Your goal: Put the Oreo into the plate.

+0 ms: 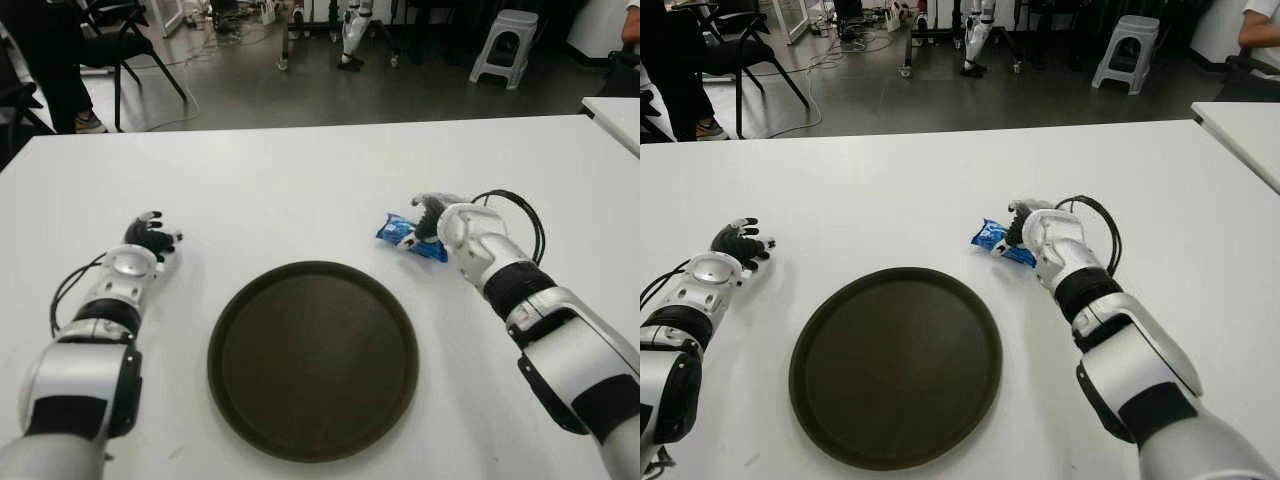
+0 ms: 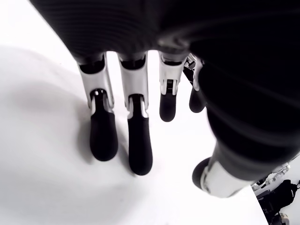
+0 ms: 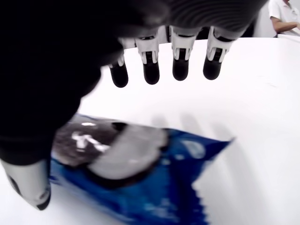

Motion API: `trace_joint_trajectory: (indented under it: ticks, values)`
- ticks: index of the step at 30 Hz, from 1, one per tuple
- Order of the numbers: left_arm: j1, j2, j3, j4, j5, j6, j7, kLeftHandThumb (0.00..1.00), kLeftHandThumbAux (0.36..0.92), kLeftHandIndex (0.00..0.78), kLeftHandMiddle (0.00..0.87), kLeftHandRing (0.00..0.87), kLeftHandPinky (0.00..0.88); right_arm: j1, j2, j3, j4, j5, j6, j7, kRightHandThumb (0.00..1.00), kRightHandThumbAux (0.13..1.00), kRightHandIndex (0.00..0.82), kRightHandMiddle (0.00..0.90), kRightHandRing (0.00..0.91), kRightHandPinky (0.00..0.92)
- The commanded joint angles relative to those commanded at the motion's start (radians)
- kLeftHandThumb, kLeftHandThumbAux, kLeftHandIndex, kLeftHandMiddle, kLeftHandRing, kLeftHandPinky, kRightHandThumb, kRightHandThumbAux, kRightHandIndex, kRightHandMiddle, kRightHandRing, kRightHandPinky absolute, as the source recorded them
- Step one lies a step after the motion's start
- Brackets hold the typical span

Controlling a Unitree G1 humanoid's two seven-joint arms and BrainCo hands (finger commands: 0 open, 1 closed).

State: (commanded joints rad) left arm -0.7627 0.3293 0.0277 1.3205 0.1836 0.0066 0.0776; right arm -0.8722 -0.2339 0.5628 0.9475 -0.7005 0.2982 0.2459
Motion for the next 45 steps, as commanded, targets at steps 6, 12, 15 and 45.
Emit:
trace_joint_trajectory:
  ticks: [6, 12, 15, 45]
  values:
    - [0.001, 0.001, -0.001, -0.001, 0.001, -0.006, -0.001, 0.202, 0.767, 0.112, 0.15, 0.189, 0.22, 0.005, -0.003, 0.007, -0.014, 0.0, -0.001, 0.014, 0.0, 0.642, 0.0, 0.0, 0.0, 0.0]
    - [0.002, 0.003, -0.009, 0.0, 0.009, -0.005, -0.003, 0.177, 0.774, 0.115, 0.154, 0.183, 0.204, 0.017, 0.008, 0.016, -0.02, -0.001, 0.01, 0.014, 0.0, 0.647, 0.0, 0.0, 0.0, 0.0]
    - [0.003, 0.003, -0.011, 0.0, 0.009, -0.007, -0.003, 0.173, 0.786, 0.111, 0.152, 0.179, 0.201, 0.02, 0.008, 0.021, -0.021, -0.002, 0.009, 0.011, 0.0, 0.65, 0.0, 0.0, 0.0, 0.0]
    - [0.006, 0.006, -0.021, -0.001, 0.019, -0.018, -0.005, 0.165, 0.795, 0.075, 0.113, 0.136, 0.135, 0.025, 0.024, 0.026, -0.017, 0.004, 0.04, 0.042, 0.0, 0.672, 0.0, 0.0, 0.0, 0.0]
